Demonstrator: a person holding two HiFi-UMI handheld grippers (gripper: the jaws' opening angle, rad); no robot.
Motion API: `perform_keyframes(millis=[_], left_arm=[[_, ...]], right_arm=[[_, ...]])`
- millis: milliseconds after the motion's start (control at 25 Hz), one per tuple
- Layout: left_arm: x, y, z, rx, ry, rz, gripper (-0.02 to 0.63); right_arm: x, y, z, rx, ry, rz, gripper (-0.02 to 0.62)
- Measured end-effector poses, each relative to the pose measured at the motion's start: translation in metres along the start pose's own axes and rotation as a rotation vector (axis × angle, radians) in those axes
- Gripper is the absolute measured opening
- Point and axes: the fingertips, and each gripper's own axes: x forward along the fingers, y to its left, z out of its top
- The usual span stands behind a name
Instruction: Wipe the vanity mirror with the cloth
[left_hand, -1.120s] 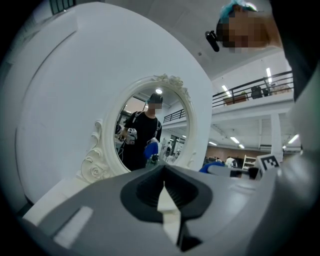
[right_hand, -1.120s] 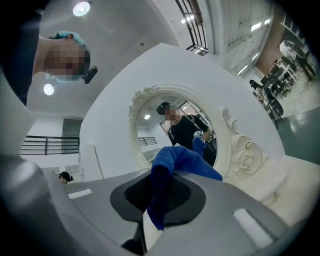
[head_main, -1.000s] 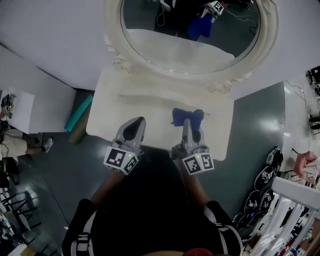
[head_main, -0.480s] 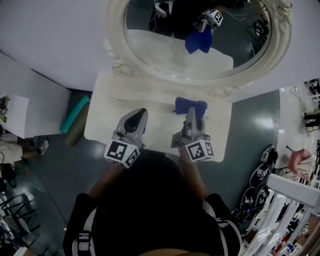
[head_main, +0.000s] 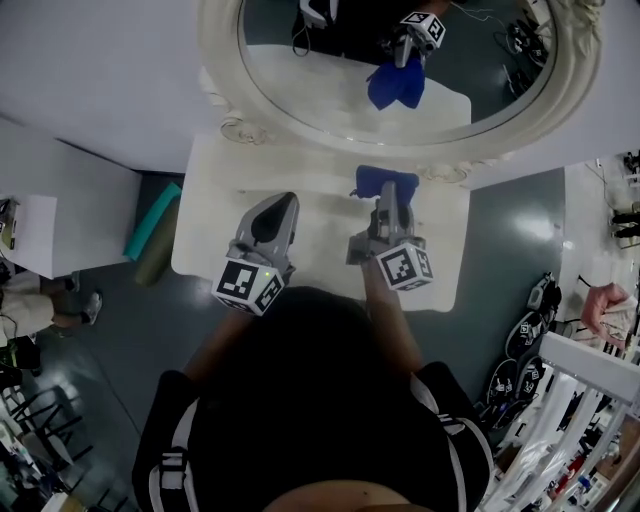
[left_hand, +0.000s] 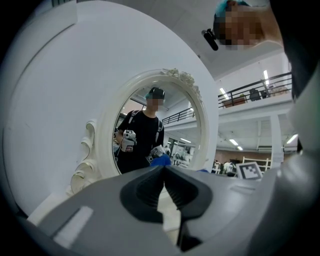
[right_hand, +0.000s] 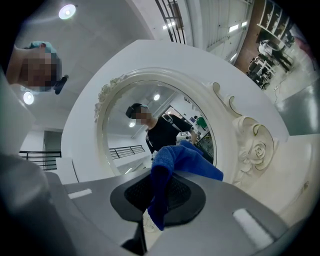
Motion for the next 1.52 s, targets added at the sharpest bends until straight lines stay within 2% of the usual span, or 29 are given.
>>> perform_keyframes(millis=[400,760,1120,1320,1520], left_arm=[[0.037,0.024,0.015,-0.003,-0.018,0.011,0.009],[0.057,0.031,0.005,-0.022,0.026,0.005,0.009],[0.068,0.04,-0.007,-0.039,0.058,-0.003,0.009],[0.07,0.039,-0.005,-0.04,0.059,-0.01,0.009],[0.071,0.043,-0.006,-0.041,0.057,-0.005,0.009]], right_arm=[[0.046,-0.038,-0.008,0.046,0.006,-0.064,0.026],[0.072,-0.08,-0.017,0.106,0.002,-0.146,0.026],[0.087,-0.103,-0.018,0.067,-0.05,-0.119,0.026],[0.09,-0.103,-0.016,0.037,-0.082,-0.065,0.028],[0.093,-0.103,-0.013,0.046,-0.089,-0.051,0.028]])
